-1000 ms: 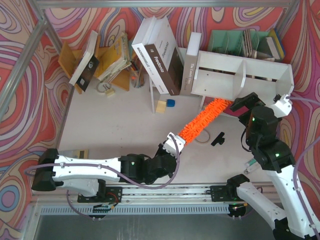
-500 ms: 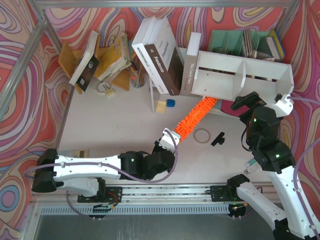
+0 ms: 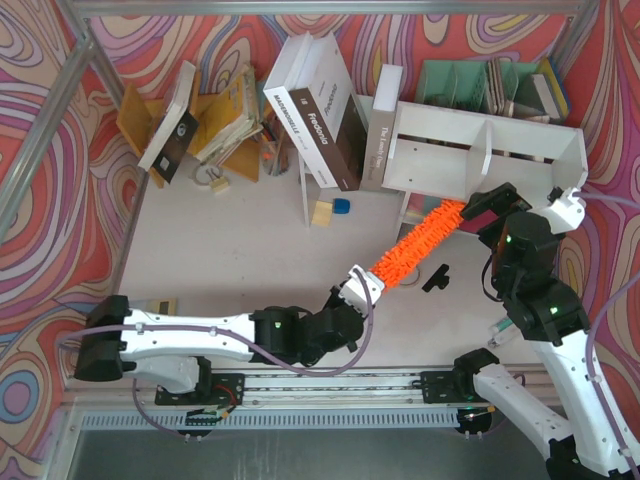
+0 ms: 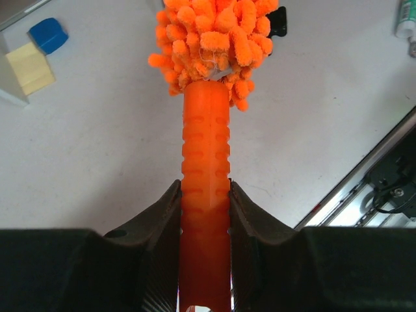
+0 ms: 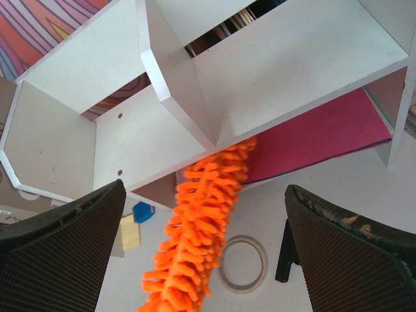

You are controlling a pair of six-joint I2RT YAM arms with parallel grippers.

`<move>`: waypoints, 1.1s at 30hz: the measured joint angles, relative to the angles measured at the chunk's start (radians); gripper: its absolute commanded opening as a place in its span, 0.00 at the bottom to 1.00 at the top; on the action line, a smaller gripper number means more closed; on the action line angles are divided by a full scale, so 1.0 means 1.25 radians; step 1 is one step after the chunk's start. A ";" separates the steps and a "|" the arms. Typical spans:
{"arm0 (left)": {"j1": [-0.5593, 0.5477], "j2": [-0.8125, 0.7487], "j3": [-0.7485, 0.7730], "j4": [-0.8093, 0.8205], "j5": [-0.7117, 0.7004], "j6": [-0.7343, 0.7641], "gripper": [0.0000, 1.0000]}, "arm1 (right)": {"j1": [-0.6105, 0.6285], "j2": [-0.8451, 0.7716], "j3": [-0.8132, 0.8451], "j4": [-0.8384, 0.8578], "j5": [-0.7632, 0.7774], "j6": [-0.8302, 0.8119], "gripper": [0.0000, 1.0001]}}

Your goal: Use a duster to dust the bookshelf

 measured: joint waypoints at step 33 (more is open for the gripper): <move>0.005 0.235 0.164 0.060 0.143 0.079 0.00 | 0.000 -0.012 -0.002 -0.009 0.007 0.019 0.99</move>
